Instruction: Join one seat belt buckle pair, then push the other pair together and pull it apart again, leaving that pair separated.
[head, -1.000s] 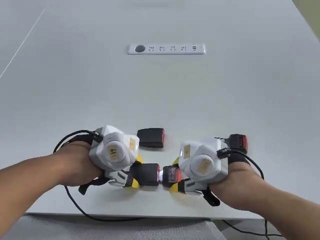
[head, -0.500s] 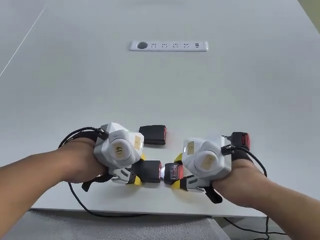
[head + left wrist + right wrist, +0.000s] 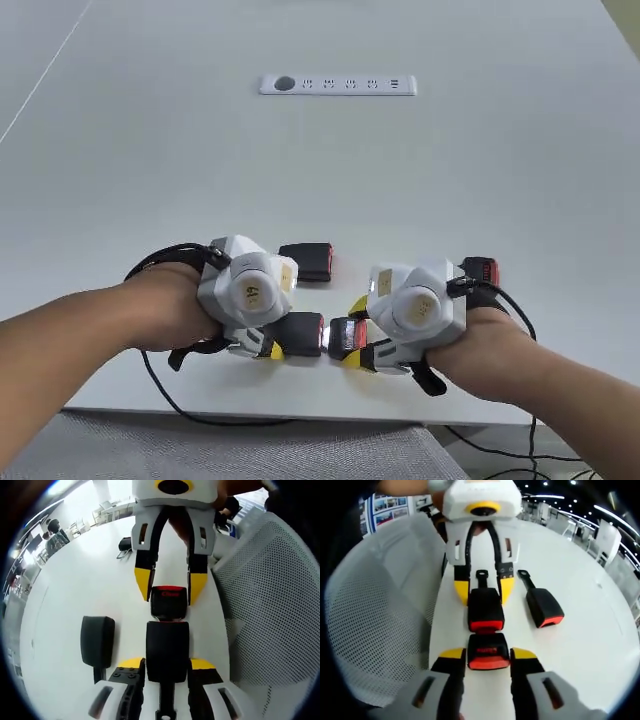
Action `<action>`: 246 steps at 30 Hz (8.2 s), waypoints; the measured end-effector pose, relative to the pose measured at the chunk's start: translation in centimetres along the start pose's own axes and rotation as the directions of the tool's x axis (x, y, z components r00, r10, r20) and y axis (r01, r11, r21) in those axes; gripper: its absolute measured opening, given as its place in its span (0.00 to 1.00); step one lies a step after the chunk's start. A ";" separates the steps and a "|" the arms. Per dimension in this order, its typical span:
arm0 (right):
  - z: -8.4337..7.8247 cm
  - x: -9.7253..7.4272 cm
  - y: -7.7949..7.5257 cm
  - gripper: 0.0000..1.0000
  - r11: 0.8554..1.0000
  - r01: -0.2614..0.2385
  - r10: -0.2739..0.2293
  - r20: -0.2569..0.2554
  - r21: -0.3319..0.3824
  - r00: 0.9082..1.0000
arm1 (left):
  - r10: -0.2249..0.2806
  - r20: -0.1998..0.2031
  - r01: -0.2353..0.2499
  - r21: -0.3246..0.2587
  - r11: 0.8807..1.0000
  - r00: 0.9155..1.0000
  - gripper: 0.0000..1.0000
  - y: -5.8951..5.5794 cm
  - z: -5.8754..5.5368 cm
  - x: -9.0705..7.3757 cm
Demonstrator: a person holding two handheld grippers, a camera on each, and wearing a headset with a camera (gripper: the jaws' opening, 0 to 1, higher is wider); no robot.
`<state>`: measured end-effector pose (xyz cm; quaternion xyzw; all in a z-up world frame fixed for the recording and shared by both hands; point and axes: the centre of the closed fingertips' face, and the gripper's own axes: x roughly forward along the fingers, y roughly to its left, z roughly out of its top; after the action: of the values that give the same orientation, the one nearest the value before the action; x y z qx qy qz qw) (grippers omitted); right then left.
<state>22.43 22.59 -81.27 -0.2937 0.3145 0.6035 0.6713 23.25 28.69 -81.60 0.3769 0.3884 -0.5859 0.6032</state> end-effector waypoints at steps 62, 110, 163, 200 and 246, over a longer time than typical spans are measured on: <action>-14.2 -9.5 -11.4 0.34 0.990 0.125 -0.117 -0.116 0.070 0.986 | 0.031 -0.031 -0.030 0.003 1.000 0.999 0.33 9.9 0.5 1.0; -4.3 -1.6 -11.0 0.33 0.990 0.140 -0.137 -0.085 0.029 0.987 | 0.026 -0.044 -0.025 0.037 0.999 0.999 0.32 9.8 0.5 1.1; -1.2 0.9 -10.5 0.30 0.997 0.081 -0.081 -0.048 -0.010 0.996 | 0.000 -0.039 0.003 0.077 0.997 0.999 0.31 9.9 0.3 1.4; -3.1 -0.7 -10.6 0.32 0.996 0.086 -0.086 -0.048 -0.010 0.995 | 0.005 -0.022 -0.003 0.054 0.999 1.000 0.32 9.8 0.4 1.2; -11.7 -9.6 -10.6 0.52 0.974 0.208 -0.194 -0.136 0.093 0.971 | 0.053 -0.027 -0.053 -0.003 0.999 0.998 0.37 9.6 -0.1 0.6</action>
<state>31.43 6.46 -81.07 -0.3254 0.3569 0.4948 0.7224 32.82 28.79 -82.17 0.3940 0.3874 -0.5638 0.6138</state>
